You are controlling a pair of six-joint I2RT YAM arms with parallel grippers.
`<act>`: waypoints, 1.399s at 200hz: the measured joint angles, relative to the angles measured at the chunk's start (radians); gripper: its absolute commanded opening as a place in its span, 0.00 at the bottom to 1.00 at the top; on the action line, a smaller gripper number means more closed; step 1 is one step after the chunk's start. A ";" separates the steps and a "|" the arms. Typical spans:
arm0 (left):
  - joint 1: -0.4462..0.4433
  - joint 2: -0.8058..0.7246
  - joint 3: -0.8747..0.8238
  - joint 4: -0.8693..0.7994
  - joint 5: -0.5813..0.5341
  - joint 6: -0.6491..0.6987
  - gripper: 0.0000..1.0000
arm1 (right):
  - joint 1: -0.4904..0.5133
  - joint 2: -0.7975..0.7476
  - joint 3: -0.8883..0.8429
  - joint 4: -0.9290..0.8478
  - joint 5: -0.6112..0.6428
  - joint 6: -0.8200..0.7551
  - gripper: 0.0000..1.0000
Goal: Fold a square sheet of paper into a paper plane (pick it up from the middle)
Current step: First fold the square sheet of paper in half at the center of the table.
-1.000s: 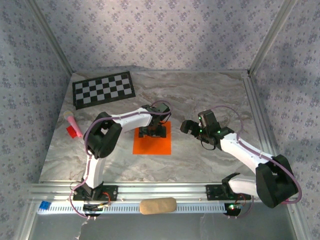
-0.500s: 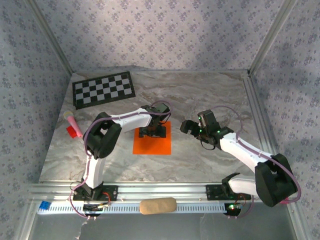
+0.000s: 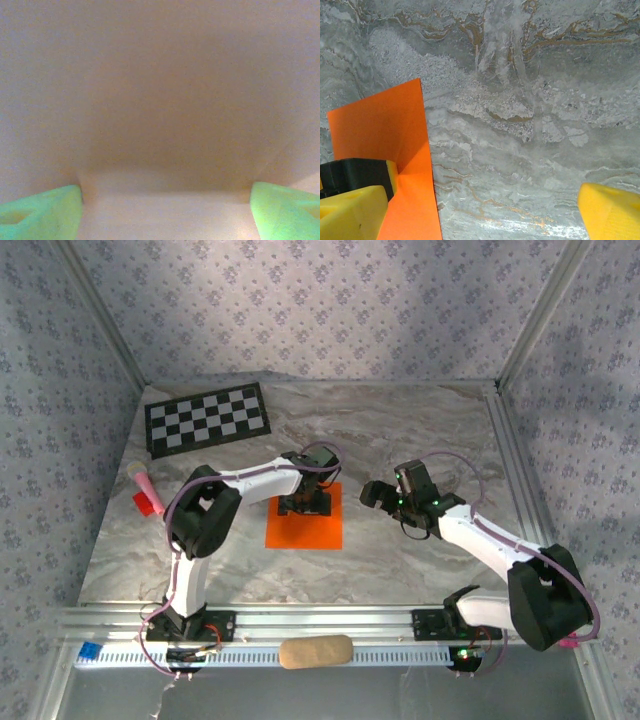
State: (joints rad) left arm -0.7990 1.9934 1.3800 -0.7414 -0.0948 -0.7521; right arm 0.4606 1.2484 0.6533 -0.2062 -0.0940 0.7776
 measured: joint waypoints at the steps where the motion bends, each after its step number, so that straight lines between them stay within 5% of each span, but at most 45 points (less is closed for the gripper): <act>1: 0.000 0.000 0.000 0.001 0.000 0.000 0.85 | 0.000 0.000 0.000 0.000 0.000 0.000 0.99; 77: -0.002 -0.003 -0.005 0.012 0.000 0.003 0.81 | 0.003 0.000 0.000 0.000 0.000 0.000 0.99; 183: -0.002 -0.021 -0.031 0.050 -0.005 0.009 0.54 | 0.066 -0.159 0.000 0.004 0.140 0.000 0.98; 280: -0.002 -0.065 -0.093 0.118 -0.007 -0.006 0.34 | 0.032 -0.135 -0.006 -0.051 0.227 0.094 0.99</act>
State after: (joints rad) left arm -0.8005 1.9282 1.2873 -0.6235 -0.1017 -0.7586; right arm 0.4923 1.1137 0.6472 -0.2573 0.1333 0.8715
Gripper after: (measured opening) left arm 0.367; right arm 0.990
